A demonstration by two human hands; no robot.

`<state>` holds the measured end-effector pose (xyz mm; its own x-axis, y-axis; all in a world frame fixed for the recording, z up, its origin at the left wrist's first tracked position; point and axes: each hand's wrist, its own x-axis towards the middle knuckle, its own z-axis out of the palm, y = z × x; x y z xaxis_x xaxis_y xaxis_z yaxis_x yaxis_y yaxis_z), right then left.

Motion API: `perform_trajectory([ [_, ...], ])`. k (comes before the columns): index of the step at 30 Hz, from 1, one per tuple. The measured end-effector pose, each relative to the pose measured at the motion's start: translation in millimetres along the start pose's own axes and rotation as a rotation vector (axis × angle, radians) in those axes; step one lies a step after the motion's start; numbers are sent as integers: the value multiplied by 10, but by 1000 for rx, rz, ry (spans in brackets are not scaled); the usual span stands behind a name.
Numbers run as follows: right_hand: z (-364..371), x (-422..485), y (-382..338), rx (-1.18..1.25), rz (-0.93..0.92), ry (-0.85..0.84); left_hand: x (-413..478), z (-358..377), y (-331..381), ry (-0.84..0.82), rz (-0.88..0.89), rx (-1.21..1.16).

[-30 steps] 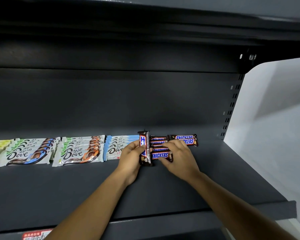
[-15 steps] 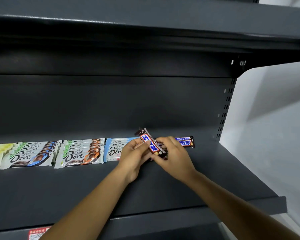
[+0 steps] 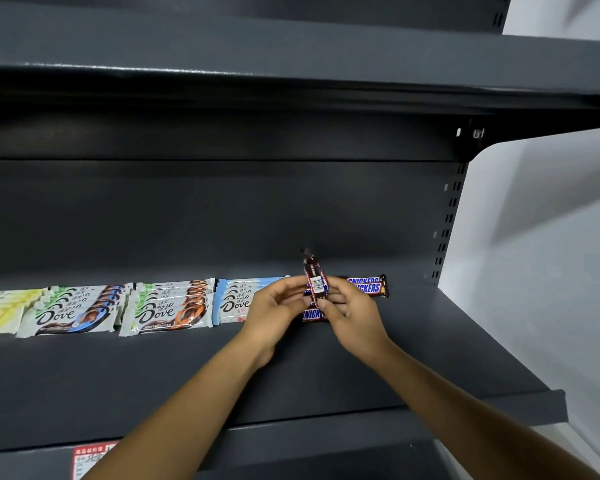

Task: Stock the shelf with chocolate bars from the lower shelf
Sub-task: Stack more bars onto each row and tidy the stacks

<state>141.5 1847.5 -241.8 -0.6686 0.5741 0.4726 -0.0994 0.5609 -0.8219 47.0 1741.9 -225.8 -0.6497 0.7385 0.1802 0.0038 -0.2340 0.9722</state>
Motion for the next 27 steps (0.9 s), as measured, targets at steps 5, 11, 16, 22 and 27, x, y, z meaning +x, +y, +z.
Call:
perform_trajectory([
  [5, 30, -56, -103, 178, 53, -14, -65, 41, -54, -6, -43, -20],
  [11, -7, -104, -90, 188, 89, -69, -75, 29, -46, 13, -56, -32],
  [16, -33, -130, -64, 91, 63, -37, -91, 20, -53, 41, -94, -99],
  [22, -63, -170, -129, 143, 103, -2, -171, 68, -103, -23, -84, -32],
  [27, -18, -187, -219, -201, -32, 28, -251, 205, -116, -39, 27, 65],
])
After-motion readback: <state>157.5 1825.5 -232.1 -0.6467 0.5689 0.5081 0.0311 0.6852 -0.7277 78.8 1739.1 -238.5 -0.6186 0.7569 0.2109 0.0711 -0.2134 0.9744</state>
